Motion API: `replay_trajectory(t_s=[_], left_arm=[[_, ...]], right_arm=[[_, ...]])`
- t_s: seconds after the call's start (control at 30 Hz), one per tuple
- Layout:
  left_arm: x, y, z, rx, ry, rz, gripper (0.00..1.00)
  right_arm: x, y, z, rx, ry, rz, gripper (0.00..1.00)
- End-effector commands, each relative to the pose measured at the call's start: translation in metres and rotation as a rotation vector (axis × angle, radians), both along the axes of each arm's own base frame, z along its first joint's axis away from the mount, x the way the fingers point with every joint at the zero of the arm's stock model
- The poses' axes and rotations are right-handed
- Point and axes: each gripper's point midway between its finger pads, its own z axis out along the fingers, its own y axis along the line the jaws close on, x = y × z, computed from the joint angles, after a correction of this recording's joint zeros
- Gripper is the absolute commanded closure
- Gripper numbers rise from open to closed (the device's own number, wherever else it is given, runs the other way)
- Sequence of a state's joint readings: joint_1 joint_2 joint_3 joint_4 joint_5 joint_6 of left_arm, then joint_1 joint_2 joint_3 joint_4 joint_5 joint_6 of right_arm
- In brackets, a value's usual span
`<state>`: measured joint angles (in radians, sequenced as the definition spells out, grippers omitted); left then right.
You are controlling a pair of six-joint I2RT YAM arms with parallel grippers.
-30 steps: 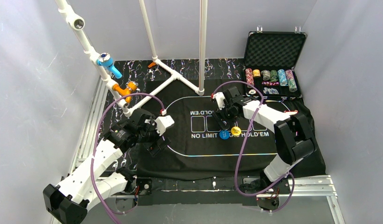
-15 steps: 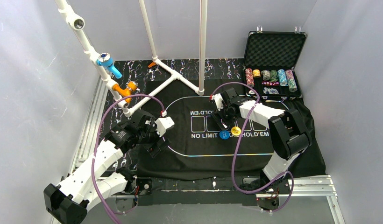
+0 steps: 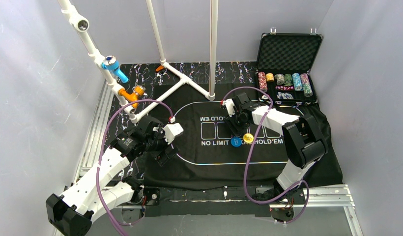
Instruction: Distribute texas hold em gaming equipment
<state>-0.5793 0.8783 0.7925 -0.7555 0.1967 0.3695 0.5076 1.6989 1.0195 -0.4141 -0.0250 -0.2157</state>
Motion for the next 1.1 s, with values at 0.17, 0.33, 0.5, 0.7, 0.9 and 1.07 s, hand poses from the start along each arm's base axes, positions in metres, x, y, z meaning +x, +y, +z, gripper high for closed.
replay_trajectory(t_s=[0.17,0.33,0.5,0.7,0.9,1.07], left_arm=[[-0.001,0.000,-0.001,0.002,-0.001,-0.006,0.01],[-0.001,0.000,-0.001,0.004,-0.002,-0.007,0.01],[-0.001,0.000,-0.001,0.001,0.000,-0.006,0.01],[-0.002,0.001,-0.003,0.004,0.000,-0.006,0.01],[-0.003,0.001,-0.004,0.004,0.001,-0.007,0.01],[-0.005,0.001,-0.004,0.006,0.007,-0.022,0.01]], right_arm=[[0.040,0.017,0.044,0.043,-0.125,0.000,0.47],[0.071,0.019,0.053,0.062,-0.162,-0.036,0.47],[0.108,0.018,0.055,0.092,-0.172,-0.092,0.47],[0.134,0.021,0.044,0.103,-0.171,-0.113,0.46],[0.149,0.019,0.034,0.098,-0.182,-0.128,0.44],[0.150,0.019,0.031,0.102,-0.166,-0.126,0.16]])
